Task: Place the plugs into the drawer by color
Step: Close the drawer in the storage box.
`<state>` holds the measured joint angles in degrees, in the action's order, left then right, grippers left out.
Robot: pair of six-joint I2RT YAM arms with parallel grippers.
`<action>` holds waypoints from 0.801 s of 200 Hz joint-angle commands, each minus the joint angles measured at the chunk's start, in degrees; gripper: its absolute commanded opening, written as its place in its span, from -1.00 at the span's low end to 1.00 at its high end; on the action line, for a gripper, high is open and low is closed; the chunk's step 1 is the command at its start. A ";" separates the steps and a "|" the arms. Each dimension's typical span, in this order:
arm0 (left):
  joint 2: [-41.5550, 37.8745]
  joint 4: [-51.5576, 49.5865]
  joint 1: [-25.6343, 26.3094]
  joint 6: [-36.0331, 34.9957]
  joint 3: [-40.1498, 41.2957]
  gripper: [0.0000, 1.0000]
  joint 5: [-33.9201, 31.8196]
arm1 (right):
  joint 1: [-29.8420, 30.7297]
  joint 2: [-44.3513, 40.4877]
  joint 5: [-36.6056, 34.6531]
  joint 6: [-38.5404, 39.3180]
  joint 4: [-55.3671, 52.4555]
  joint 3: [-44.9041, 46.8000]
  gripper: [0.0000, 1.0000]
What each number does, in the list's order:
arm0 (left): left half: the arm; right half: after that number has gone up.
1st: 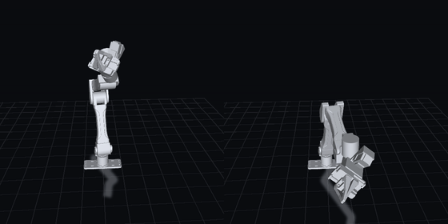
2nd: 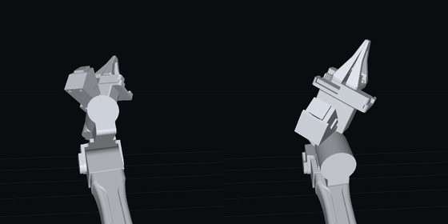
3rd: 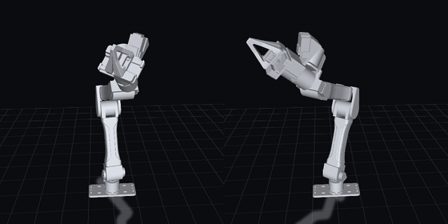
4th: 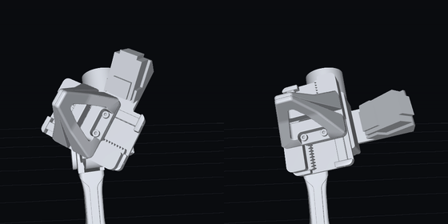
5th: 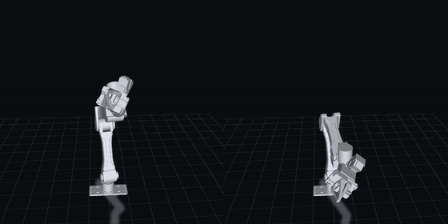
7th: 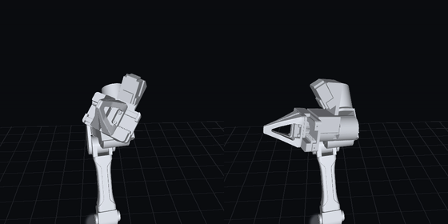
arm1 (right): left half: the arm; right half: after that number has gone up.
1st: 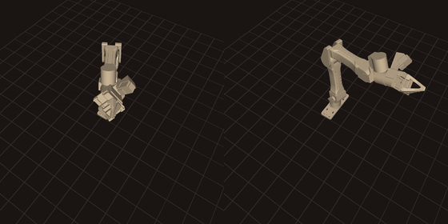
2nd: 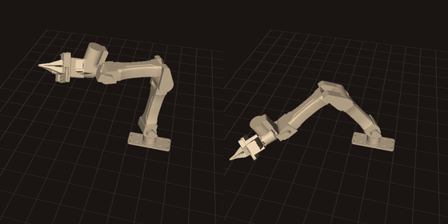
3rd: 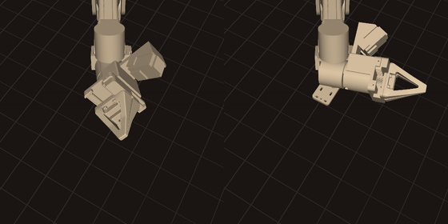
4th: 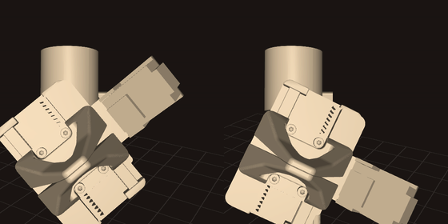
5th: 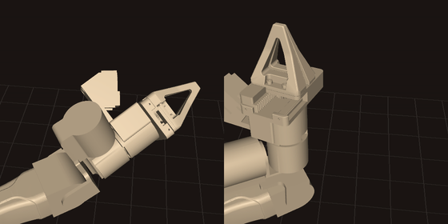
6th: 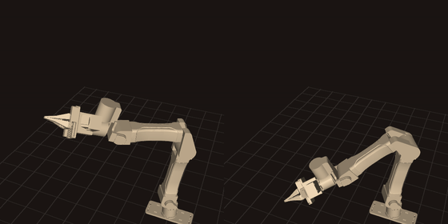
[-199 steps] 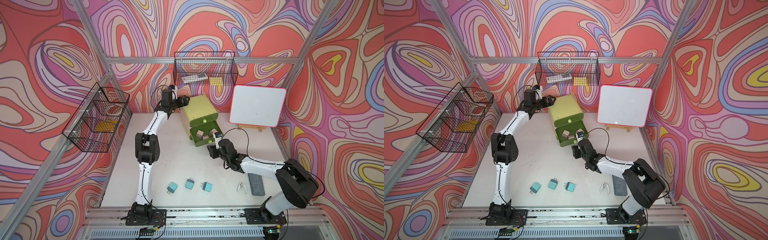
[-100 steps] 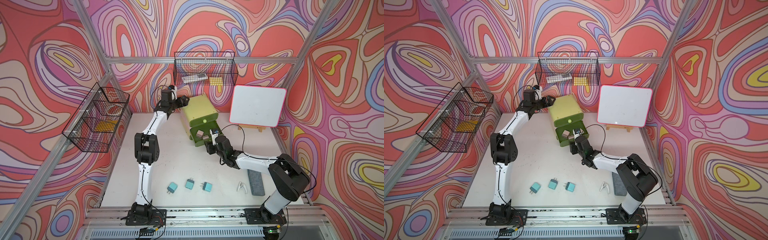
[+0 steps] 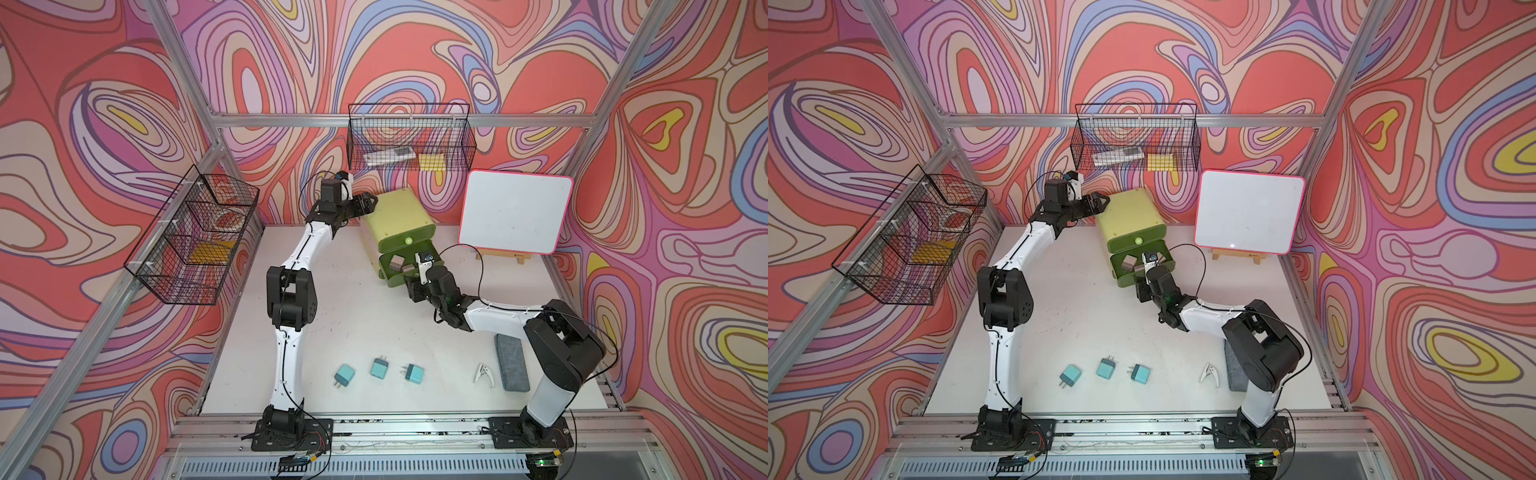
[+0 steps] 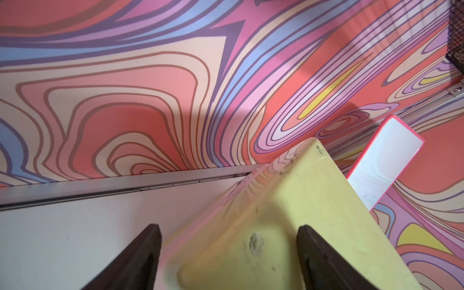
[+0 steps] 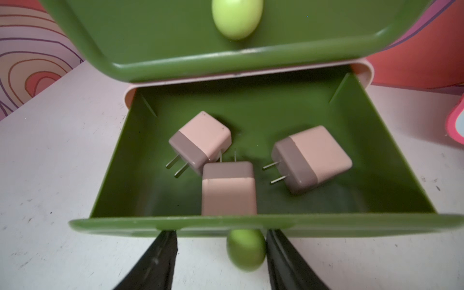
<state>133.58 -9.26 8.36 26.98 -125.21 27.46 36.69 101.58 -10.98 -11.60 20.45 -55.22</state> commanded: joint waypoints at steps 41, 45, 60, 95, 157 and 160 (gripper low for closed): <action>-5.17 -1.91 -0.45 -1.95 3.95 0.63 1.63 | -0.48 5.20 0.66 -0.79 6.32 -5.01 0.16; -5.32 -1.91 -0.45 -1.92 4.15 0.63 1.75 | -0.48 5.64 0.68 -0.92 6.52 -5.41 0.16; -5.77 -1.95 -0.45 -2.00 4.69 0.62 1.85 | -0.72 7.42 0.96 -1.32 7.17 -6.96 0.16; -6.83 -1.82 -0.45 -1.95 6.35 0.61 2.05 | -1.52 11.02 1.57 -2.51 8.59 -10.34 0.16; -7.81 -2.26 -0.45 -1.94 7.26 0.60 2.01 | -2.31 15.66 4.14 -5.48 9.73 -15.72 0.14; -7.81 -2.26 -0.45 -1.98 7.26 0.60 1.99 | -2.28 15.81 4.22 -5.60 9.71 -15.88 0.15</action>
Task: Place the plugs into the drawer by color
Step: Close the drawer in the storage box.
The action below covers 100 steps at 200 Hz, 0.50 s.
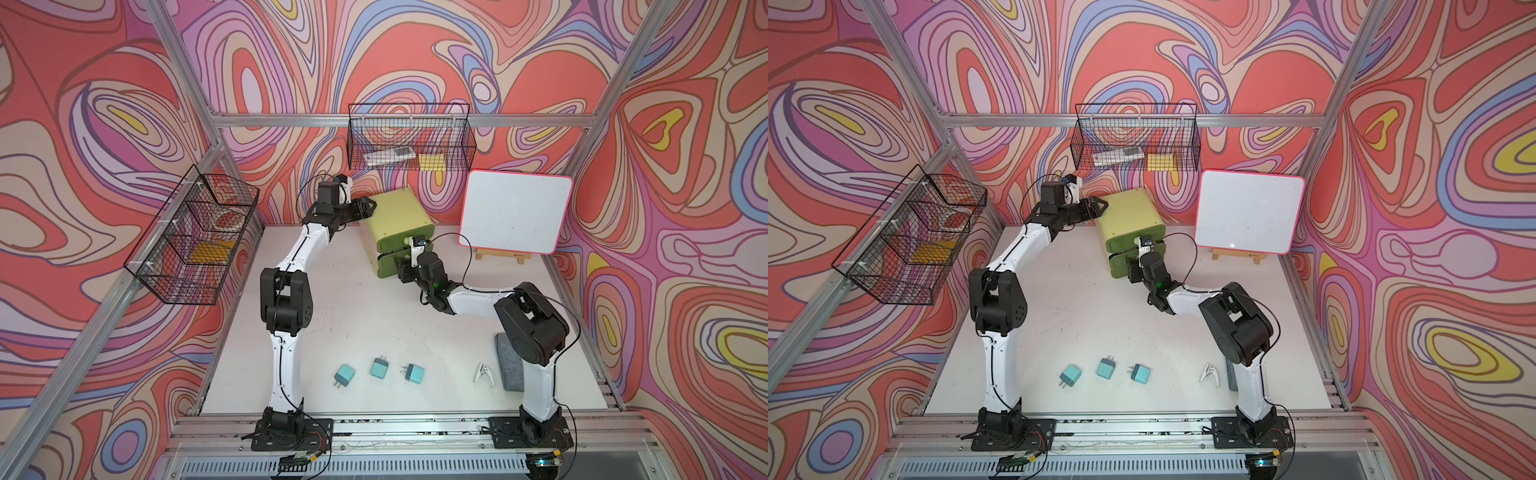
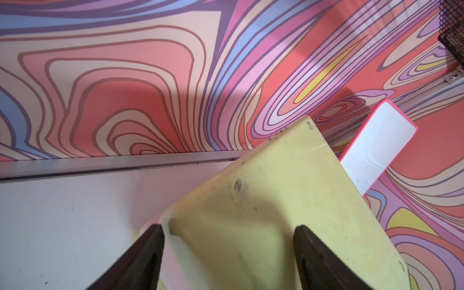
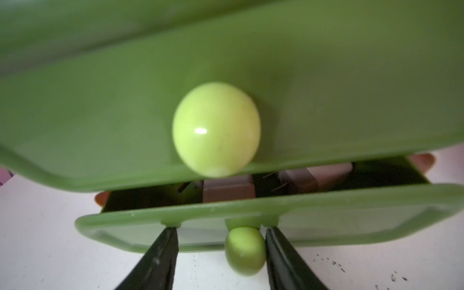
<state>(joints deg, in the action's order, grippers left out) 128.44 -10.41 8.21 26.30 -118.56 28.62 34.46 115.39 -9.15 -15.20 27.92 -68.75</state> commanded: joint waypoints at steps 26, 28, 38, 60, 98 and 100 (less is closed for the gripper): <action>-2.67 -1.10 -0.30 -1.12 0.79 0.60 1.08 | -0.42 3.16 3.11 -3.30 2.49 -3.40 0.14; -2.67 -1.10 -0.30 -1.13 0.79 0.60 1.02 | -0.48 3.23 3.13 -3.44 2.60 -3.45 0.14; -2.76 -1.18 -0.30 -1.07 0.88 0.59 1.00 | -0.75 3.56 3.39 -3.86 3.03 -3.49 0.14; -3.02 -1.19 -0.30 -1.01 1.14 0.59 1.05 | -1.57 4.42 4.20 -5.47 3.76 -3.71 0.14; -3.11 -1.83 -0.30 -1.60 1.10 0.59 0.42 | -3.15 0.57 10.07 -13.25 5.19 1.76 0.09; -3.11 -1.94 -0.30 -1.67 1.08 0.59 0.28 | -3.12 0.02 10.39 -13.80 5.67 2.54 0.10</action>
<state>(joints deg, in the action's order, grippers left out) 127.70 -10.94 8.21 26.28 -117.78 28.80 32.29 118.28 -3.79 -22.41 30.35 -70.70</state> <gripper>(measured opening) 0.795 0.545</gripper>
